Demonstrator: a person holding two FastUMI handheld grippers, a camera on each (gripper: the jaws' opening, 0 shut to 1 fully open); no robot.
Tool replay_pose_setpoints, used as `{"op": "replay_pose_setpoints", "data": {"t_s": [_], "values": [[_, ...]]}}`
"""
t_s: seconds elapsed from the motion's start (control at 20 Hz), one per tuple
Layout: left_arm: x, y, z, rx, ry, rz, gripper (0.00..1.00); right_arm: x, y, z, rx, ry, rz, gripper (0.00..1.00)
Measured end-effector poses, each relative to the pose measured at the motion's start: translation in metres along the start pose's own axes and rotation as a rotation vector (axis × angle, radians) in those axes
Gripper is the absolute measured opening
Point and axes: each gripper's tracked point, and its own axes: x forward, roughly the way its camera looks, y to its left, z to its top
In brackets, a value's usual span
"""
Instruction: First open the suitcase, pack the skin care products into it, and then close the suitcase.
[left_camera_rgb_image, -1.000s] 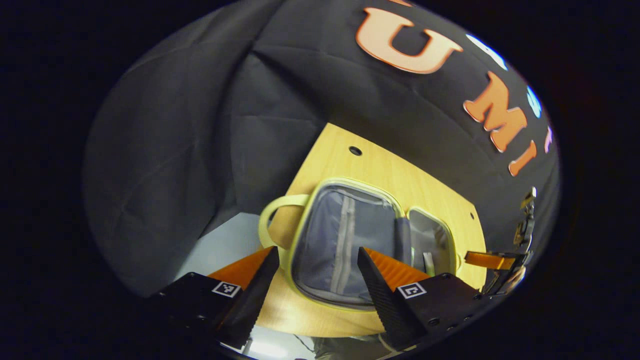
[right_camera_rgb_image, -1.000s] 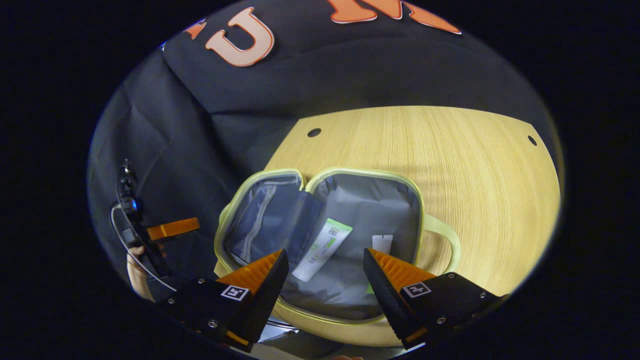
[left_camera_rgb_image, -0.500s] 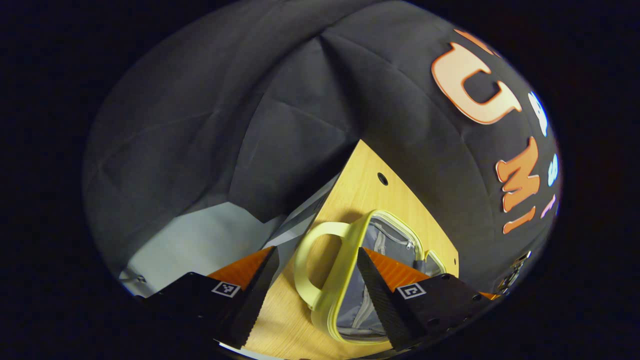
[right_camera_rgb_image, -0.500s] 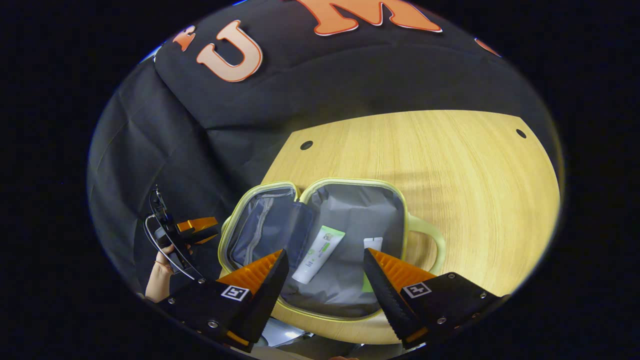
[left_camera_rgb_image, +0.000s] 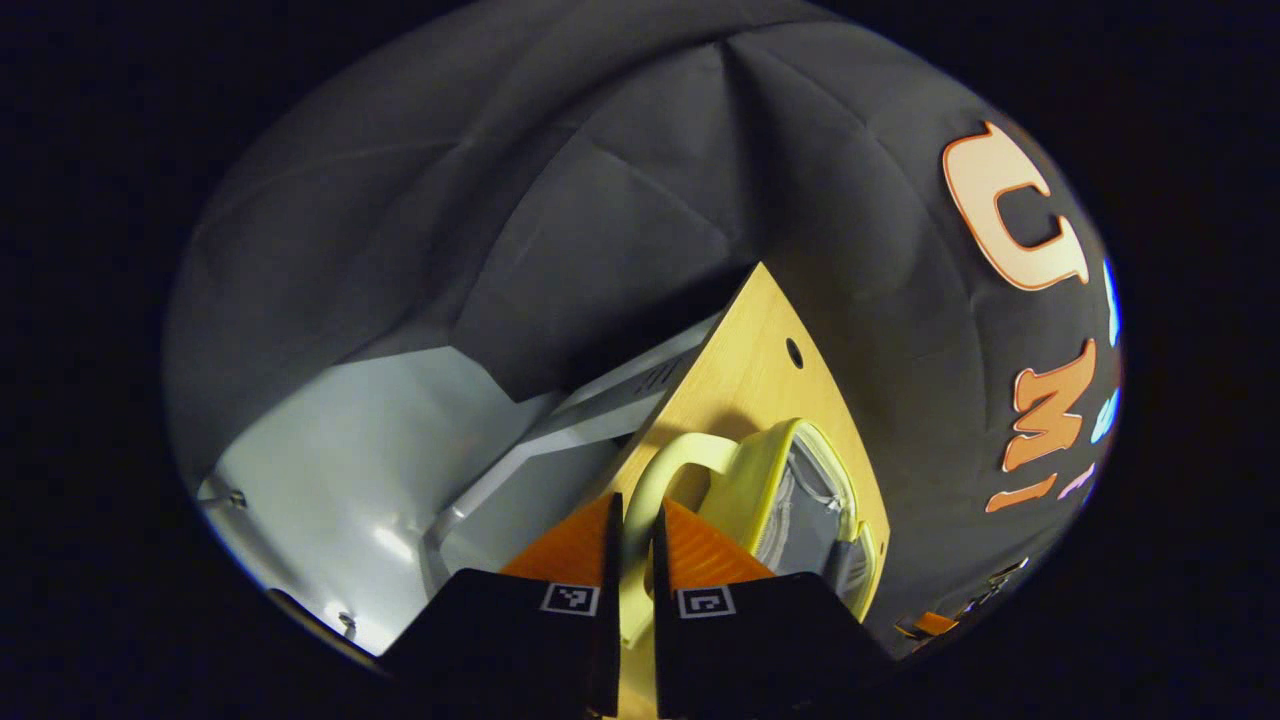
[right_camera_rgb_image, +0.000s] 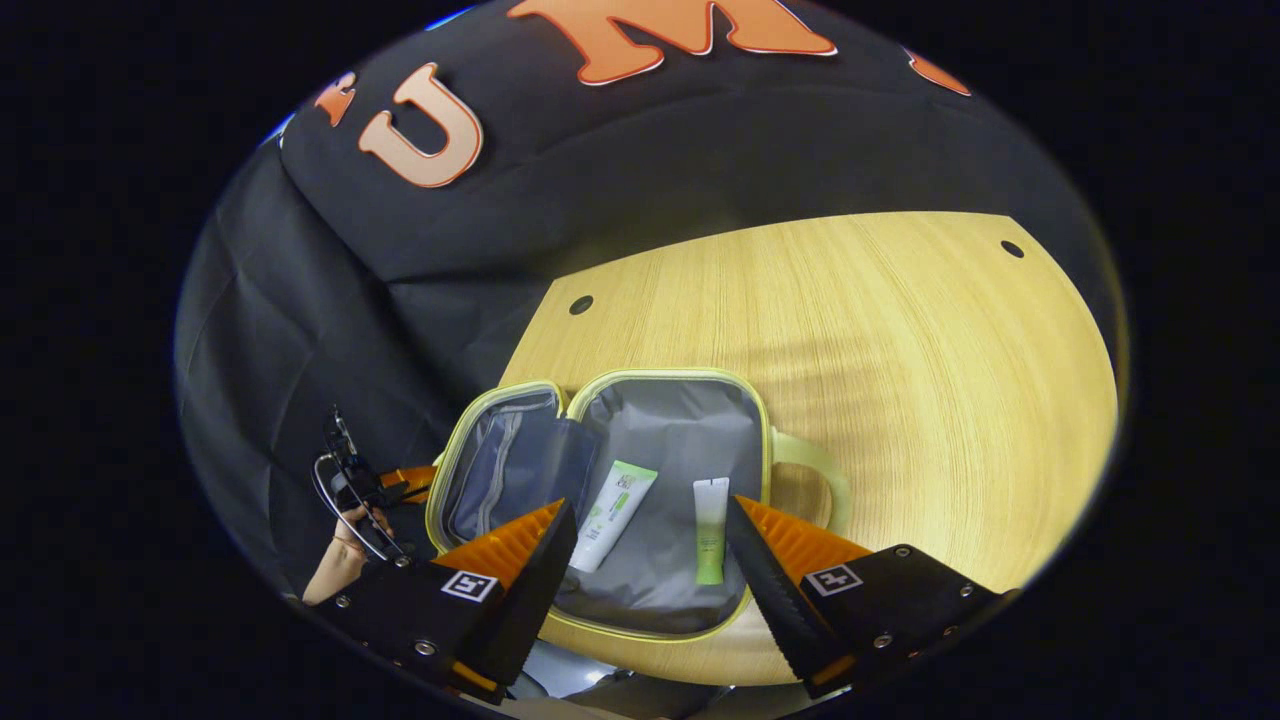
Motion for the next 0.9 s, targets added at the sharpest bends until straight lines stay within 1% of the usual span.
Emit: {"op": "replay_pose_setpoints", "data": {"t_s": [0.05, 0.15, 0.3, 0.4, 0.45, 0.5, 0.65, 0.75, 0.9], "values": [[-0.003, -0.005, 0.0, 0.02, -0.01, 0.0, 0.14, -0.001, -0.003, 0.002, -0.001, -0.009, -0.007, 0.96], [-0.018, -0.013, 0.004, 0.087, -0.028, 0.039, 0.14, -0.001, -0.009, 0.007, -0.012, -0.032, -0.025, 0.96], [-0.044, -0.045, 0.015, 0.195, -0.061, 0.079, 0.14, -0.005, -0.016, 0.017, -0.025, -0.066, -0.043, 0.96], [-0.063, -0.083, 0.02, 0.26, -0.077, 0.09, 0.14, -0.008, -0.019, 0.022, -0.034, -0.083, -0.036, 0.96], [-0.072, -0.093, 0.018, 0.29, -0.065, 0.118, 0.13, -0.01, -0.021, 0.025, -0.037, -0.09, -0.029, 0.96], [-0.08, -0.109, 0.017, 0.327, -0.071, 0.131, 0.14, -0.013, -0.024, 0.027, -0.038, -0.096, -0.018, 0.96], [-0.107, -0.154, 0.012, 0.479, -0.104, 0.191, 0.13, -0.023, -0.037, 0.038, -0.045, -0.125, 0.0, 0.96], [-0.121, -0.195, 0.003, 0.538, -0.13, 0.212, 0.12, -0.033, -0.053, 0.045, -0.059, -0.141, 0.004, 0.96], [-0.14, -0.258, -0.017, 0.616, -0.179, 0.217, 0.13, -0.05, -0.085, 0.059, -0.09, -0.178, -0.011, 0.96]]}}
